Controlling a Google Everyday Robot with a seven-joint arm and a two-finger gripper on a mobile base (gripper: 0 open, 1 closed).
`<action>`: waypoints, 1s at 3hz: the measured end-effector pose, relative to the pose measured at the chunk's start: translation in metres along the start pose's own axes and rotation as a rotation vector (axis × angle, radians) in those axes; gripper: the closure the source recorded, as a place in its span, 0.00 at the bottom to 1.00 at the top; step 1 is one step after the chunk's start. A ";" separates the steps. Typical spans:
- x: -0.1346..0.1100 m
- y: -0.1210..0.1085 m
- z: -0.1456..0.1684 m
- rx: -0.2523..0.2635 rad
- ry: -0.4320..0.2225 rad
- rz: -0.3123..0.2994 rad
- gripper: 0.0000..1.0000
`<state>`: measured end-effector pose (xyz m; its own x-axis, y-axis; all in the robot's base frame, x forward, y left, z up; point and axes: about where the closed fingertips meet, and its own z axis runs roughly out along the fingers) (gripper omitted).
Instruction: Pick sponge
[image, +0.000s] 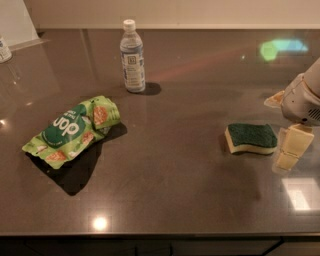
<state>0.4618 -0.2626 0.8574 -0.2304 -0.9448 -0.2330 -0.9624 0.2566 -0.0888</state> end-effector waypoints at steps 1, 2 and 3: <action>0.001 0.003 0.018 -0.013 -0.006 0.004 0.00; -0.001 0.002 0.029 -0.021 -0.016 0.008 0.00; -0.005 -0.001 0.034 -0.032 -0.030 0.019 0.18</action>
Offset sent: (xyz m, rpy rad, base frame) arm 0.0068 0.0110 -0.0399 0.0373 0.0245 -0.0067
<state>0.4693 -0.2510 0.8256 -0.2447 -0.9332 -0.2634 -0.9621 0.2673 -0.0533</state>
